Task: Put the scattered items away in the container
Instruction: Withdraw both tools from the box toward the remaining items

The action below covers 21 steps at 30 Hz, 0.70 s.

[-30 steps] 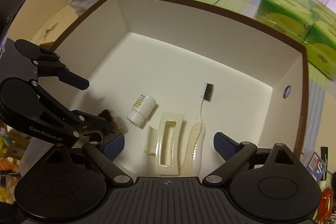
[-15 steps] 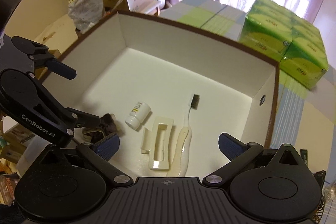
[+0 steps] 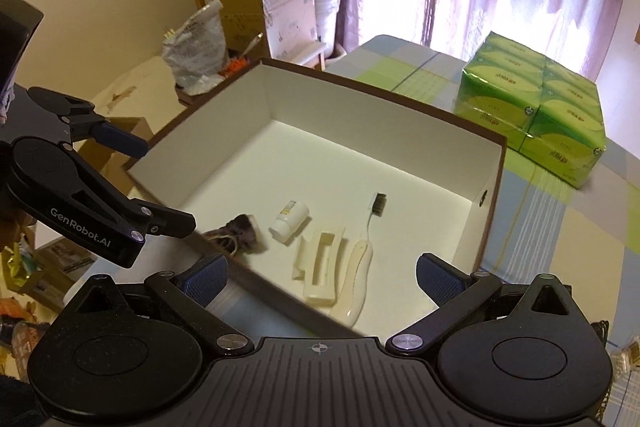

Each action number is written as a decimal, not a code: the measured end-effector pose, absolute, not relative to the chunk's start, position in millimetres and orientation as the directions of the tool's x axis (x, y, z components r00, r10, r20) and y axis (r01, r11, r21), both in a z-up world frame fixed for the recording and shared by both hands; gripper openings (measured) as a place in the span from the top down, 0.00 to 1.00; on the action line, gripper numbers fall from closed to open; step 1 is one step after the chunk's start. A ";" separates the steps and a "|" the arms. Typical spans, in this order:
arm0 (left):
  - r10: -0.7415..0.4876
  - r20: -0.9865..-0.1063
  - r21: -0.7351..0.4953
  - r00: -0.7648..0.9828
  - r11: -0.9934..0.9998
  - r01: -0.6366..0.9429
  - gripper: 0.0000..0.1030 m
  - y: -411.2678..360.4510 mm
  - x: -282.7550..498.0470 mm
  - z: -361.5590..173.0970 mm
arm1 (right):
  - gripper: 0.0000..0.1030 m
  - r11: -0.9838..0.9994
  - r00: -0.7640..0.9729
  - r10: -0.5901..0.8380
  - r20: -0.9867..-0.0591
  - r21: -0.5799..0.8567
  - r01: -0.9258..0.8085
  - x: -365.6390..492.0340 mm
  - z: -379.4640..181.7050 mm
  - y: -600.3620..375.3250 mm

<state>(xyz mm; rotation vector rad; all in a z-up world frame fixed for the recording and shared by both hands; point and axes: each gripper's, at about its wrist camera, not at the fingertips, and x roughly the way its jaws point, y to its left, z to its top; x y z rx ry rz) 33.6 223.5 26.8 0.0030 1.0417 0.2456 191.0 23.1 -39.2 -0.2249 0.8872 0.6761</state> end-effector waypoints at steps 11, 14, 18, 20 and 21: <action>0.181 -0.867 0.067 0.463 0.965 -0.252 0.06 158.5 -0.3 13.2 | 0.00 0.762 0.421 0.482 -0.768 0.130 -0.634 154.0 -37.6 -32.0; 0.163 -0.880 0.048 0.446 0.965 -0.258 0.06 141.4 -4.0 3.9 | 0.00 0.769 0.411 0.476 -0.777 0.141 -0.624 146.2 -42.1 -51.1; 0.165 -0.886 0.048 0.433 0.962 -0.268 0.06 117.5 -5.8 -6.0 | 0.00 0.784 0.402 0.462 -0.791 0.153 -0.602 136.7 -49.4 -78.9; 0.164 -0.888 0.045 0.429 0.960 -0.275 0.06 107.9 -5.4 -9.8 | 0.00 0.790 0.396 0.457 -0.796 0.158 -0.593 133.9 -51.8 -91.6; 0.163 -0.889 0.043 0.427 0.960 -0.277 0.06 103.3 -4.9 -11.2 | 0.00 0.793 0.394 0.455 -0.799 0.161 -0.588 132.1 -53.2 -98.2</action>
